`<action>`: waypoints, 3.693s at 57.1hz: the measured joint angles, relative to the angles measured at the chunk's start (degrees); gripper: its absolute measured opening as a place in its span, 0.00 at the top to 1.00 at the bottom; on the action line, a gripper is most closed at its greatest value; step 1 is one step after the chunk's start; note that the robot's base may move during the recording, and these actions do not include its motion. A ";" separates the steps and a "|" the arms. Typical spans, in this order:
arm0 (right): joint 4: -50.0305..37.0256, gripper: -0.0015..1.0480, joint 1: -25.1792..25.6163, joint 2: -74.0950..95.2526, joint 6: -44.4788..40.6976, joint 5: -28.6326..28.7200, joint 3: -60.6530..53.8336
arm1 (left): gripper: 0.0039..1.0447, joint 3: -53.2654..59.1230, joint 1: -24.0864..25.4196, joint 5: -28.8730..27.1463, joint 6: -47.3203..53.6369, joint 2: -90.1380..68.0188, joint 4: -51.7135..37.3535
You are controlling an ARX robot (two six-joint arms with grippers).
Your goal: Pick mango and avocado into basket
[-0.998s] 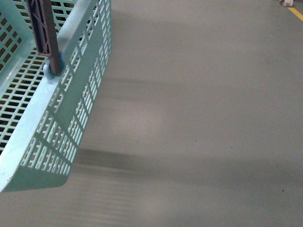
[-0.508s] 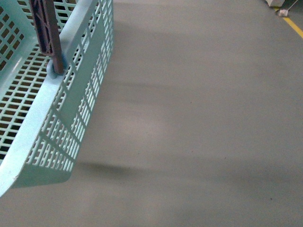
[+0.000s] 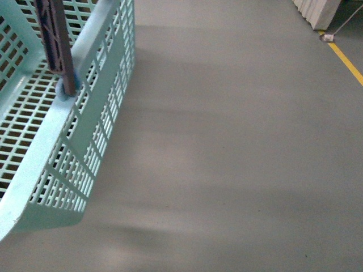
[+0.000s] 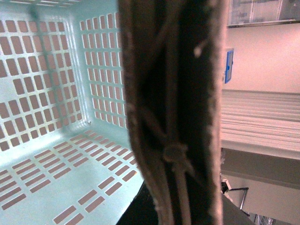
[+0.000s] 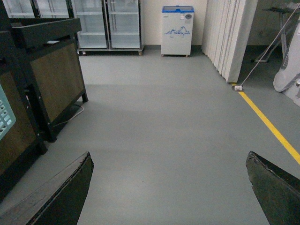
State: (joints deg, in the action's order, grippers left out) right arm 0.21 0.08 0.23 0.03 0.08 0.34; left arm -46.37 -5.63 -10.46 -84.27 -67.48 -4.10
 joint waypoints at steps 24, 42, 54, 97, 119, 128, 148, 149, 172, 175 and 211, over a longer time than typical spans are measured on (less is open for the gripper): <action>0.00 0.07 0.00 0.00 0.00 0.00 0.00 | 0.95 0.00 0.00 -0.02 0.00 0.00 0.00; 0.00 0.07 0.00 0.00 0.00 0.00 0.00 | 0.95 0.00 0.00 0.02 0.00 0.00 0.00; 0.02 0.07 0.00 0.00 0.02 -0.02 0.02 | 0.95 0.00 0.00 -0.02 0.00 0.00 0.00; -0.02 0.07 -0.02 0.00 0.02 -0.22 0.02 | 0.95 -0.02 -0.02 -0.04 0.00 0.09 0.00; -0.02 0.07 -0.07 0.00 0.02 -0.20 0.02 | 0.95 -0.02 -0.26 0.09 -0.42 0.02 0.00; 0.07 0.07 -0.07 0.00 -0.02 -0.07 0.00 | 0.95 0.07 -0.07 -0.11 -0.24 0.00 0.02; 0.00 0.07 -0.07 0.02 0.00 -0.09 0.02 | 0.95 0.09 -0.07 0.07 -0.24 0.09 0.02; -0.02 0.07 -0.07 0.02 0.02 -0.09 0.02 | 0.95 0.09 -0.07 0.11 -0.26 0.09 0.00; -0.04 0.07 -0.07 0.00 0.00 0.00 0.02 | 0.95 0.09 -0.04 0.00 -0.24 0.11 0.00; -0.02 0.07 -0.07 0.02 0.00 -0.02 0.02 | 0.95 0.09 -0.04 -0.04 -0.22 0.11 0.02; -0.04 0.07 -0.07 0.00 0.02 -0.02 0.02 | 0.95 0.09 -0.07 0.02 -0.22 0.13 0.00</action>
State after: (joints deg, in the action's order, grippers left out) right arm 0.16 0.01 0.23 0.05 0.05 0.36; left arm -46.28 -5.69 -10.44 -84.49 -67.35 -4.10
